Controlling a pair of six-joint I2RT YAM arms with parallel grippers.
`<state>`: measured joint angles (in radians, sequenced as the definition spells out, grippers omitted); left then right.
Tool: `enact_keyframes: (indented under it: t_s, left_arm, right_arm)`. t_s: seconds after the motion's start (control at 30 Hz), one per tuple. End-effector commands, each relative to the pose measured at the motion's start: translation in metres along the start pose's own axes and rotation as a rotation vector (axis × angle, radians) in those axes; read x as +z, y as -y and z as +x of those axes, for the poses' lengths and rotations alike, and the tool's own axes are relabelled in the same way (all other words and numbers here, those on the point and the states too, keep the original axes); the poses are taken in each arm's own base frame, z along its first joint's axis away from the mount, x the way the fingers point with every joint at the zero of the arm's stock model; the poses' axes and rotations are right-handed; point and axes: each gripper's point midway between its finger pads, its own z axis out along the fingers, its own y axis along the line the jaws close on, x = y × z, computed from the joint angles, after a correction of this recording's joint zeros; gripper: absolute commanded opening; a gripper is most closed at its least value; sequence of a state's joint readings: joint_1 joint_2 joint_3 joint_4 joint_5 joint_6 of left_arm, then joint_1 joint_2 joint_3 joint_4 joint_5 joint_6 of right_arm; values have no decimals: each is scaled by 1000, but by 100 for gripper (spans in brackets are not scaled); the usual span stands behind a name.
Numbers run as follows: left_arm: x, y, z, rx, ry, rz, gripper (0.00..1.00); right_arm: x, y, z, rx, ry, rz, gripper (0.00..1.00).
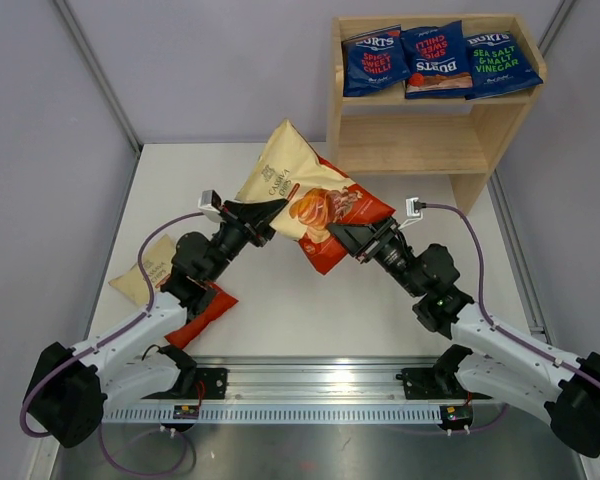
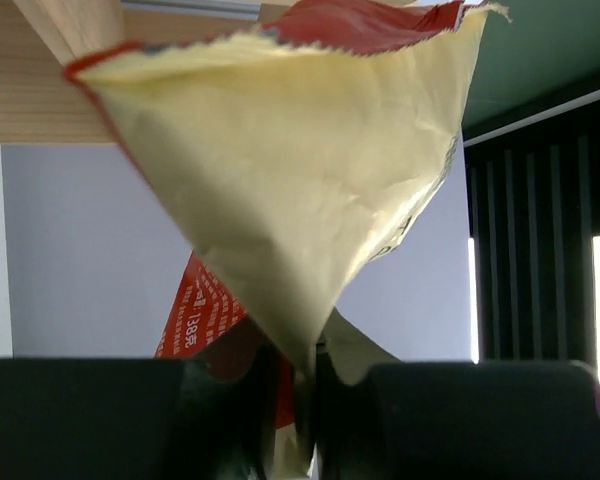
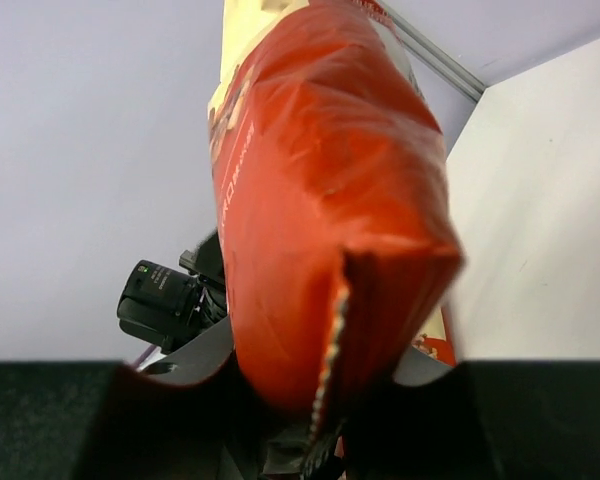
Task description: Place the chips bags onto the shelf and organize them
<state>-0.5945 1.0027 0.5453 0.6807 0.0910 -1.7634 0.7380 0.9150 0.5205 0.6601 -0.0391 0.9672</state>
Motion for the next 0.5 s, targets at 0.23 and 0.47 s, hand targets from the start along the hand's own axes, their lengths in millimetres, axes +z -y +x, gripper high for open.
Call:
enact_keyframes:
  t_s: [0.23, 0.47]
  left_arm:
    - [-16, -2, -34, 386, 156, -165, 82]
    - [-55, -4, -71, 633, 323, -351, 85]
  right_arm:
    - [-28, 15, -45, 18, 211, 89, 20]
    - [-49, 54, -83, 259, 361, 167, 21]
